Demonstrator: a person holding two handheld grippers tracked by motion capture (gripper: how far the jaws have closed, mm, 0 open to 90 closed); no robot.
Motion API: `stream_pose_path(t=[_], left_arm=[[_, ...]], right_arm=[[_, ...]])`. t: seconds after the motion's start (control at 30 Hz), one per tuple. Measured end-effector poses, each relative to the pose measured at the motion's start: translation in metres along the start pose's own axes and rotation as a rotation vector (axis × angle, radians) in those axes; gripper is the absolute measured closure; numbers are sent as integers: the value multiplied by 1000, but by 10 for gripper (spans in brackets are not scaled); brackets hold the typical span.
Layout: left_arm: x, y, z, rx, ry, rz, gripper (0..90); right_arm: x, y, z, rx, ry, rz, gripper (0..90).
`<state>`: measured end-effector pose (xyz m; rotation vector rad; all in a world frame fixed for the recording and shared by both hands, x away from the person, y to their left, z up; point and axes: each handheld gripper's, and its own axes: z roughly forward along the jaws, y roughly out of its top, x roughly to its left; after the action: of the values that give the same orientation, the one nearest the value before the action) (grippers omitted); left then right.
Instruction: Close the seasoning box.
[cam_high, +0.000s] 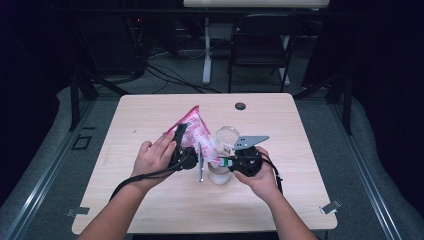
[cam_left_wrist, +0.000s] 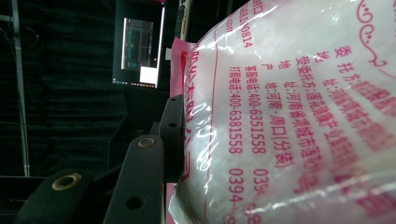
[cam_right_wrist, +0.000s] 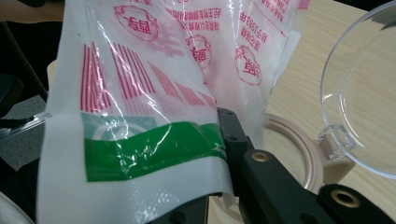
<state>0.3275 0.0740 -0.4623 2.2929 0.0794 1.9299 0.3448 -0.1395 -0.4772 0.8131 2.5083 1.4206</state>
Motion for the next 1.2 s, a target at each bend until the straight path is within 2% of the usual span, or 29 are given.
stream_pose_path(t=[0.43,1.07,1.2], left_arm=[[1,2,-1,-9,12,3,659],[0,3,-3,-19,5,6,659],[0,4,-5,-16,7,18,660]], right_arm=[[-2,0,-1,-5,4,7,900],[-3,-2,1,3,3,17,900],[-5,-2,0,3,-1,23,900]])
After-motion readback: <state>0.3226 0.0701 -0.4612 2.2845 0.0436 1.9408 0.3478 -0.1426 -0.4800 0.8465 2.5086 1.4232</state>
